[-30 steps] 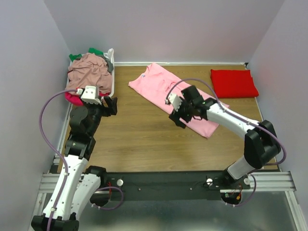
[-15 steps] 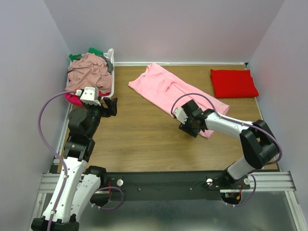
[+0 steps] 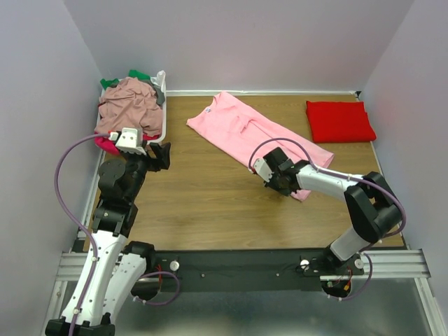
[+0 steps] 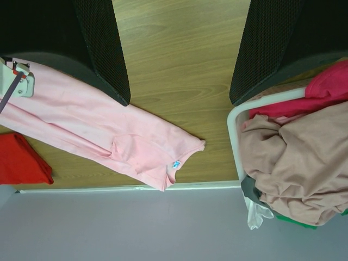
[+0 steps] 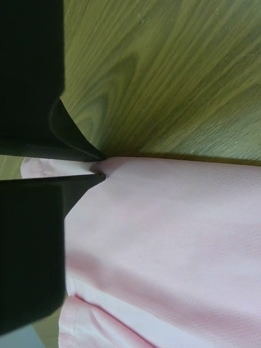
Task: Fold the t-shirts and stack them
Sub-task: Fold the tshirt
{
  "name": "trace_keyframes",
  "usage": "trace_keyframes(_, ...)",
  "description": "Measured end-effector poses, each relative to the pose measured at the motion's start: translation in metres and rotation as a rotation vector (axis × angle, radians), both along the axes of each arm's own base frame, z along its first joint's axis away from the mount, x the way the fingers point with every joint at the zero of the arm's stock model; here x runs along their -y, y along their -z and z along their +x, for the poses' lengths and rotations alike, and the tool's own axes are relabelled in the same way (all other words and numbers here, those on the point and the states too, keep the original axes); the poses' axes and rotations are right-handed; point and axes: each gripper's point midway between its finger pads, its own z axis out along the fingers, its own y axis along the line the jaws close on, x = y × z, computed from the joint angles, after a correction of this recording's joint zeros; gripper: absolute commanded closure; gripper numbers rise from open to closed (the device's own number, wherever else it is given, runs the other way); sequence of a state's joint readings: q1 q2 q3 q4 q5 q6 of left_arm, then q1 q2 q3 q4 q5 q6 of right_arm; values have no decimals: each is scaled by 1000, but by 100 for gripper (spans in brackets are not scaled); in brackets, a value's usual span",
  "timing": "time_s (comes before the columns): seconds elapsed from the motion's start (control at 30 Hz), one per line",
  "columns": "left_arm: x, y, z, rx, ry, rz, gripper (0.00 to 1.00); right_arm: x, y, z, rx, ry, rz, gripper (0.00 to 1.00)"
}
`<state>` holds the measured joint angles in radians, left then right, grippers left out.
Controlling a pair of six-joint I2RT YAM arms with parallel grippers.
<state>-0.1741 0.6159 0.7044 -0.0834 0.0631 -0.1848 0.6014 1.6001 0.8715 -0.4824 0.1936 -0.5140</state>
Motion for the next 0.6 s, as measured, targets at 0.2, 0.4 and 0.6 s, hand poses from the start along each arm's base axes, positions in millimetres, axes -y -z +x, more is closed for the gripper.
trace_keyframes(0.2,0,-3,-2,12,1,-2,18,-2,2,-3,-13,-10,11,99)
trace_keyframes(0.4,0,-4,-3,14,3,-2,18,-25,-2,-23,-88,-77,122,100)
trace_keyframes(0.6,1,-4,-3,14,5,-2,18,-75,-16,-61,-209,-241,249,99)
